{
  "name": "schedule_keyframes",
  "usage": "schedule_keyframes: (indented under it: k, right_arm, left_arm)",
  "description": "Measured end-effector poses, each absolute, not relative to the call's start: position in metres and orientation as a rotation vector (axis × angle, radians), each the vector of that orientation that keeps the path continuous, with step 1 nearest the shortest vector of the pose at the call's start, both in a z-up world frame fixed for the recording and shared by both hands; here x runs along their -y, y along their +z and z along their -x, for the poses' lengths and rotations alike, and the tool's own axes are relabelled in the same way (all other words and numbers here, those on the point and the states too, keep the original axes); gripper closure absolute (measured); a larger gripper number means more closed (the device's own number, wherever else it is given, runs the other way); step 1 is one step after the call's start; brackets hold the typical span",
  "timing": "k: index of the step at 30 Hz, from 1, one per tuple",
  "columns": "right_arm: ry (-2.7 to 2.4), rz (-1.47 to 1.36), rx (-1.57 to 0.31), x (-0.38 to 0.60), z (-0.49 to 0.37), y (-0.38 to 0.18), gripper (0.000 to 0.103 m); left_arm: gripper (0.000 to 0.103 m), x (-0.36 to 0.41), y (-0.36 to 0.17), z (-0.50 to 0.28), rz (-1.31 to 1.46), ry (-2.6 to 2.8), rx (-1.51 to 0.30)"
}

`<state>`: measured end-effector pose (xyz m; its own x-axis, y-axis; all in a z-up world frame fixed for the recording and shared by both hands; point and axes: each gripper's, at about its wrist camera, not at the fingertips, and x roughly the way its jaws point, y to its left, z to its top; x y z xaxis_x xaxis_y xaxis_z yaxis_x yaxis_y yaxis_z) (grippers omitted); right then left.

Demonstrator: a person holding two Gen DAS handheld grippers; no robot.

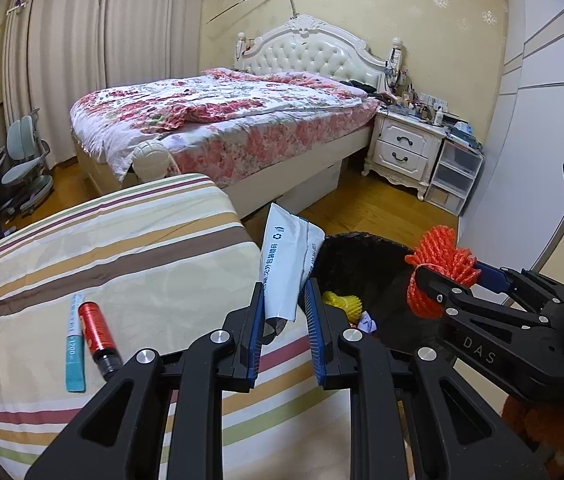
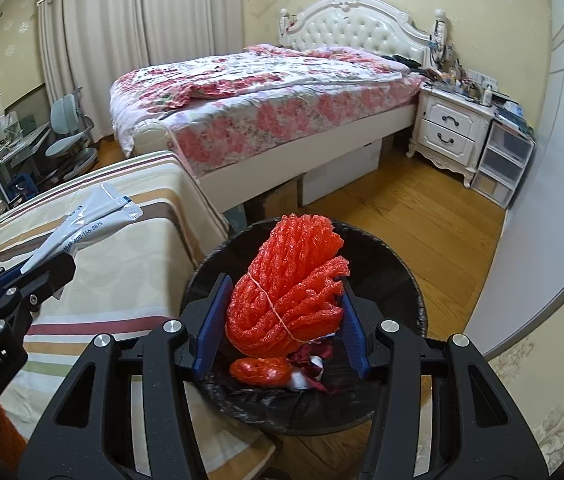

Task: Collect trash
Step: 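Carry the net and white tube over the black bin and open both tools, then move both tools back over the teal tube and red bottle on the bed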

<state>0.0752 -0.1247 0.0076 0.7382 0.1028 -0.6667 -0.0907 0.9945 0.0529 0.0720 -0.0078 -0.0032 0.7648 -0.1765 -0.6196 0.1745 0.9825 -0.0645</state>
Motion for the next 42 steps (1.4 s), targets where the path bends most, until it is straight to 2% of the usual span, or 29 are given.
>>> schedule_keyframes:
  k: [19,21,23,25,31,36,42]
  right_arm:
    - [0.076,-0.081,-0.753,0.169,-0.094,-0.012,0.052]
    - [0.075,-0.08,-0.753,0.17,-0.093,-0.013,0.05]
    - [0.064,-0.078,-0.748,0.17,-0.096,-0.012,0.042]
    - [0.045,-0.079,-0.742,0.171,-0.096,-0.013,0.036]
    - [0.013,-0.079,-0.751,0.176,-0.097,-0.017,0.035]
    - [0.001,-0.068,-0.753,0.175,-0.095,-0.017,0.032]
    - [-0.002,-0.056,-0.747,0.169,-0.09,-0.014,0.026]
  left_arm:
    - [0.082,0.052,-0.027,-0.102,-0.054,-0.193,-0.72]
    - [0.082,0.055,-0.027,-0.102,-0.061,-0.192,-0.719]
    - [0.072,0.057,-0.028,-0.102,-0.067,-0.189,-0.718]
    - [0.058,0.057,-0.028,-0.102,-0.068,-0.178,-0.716]
    - [0.041,0.05,-0.026,-0.099,-0.057,-0.149,-0.708]
    - [0.033,0.04,-0.022,-0.097,-0.039,-0.122,-0.704]
    - [0.032,0.031,-0.018,-0.089,-0.04,-0.094,-0.693]
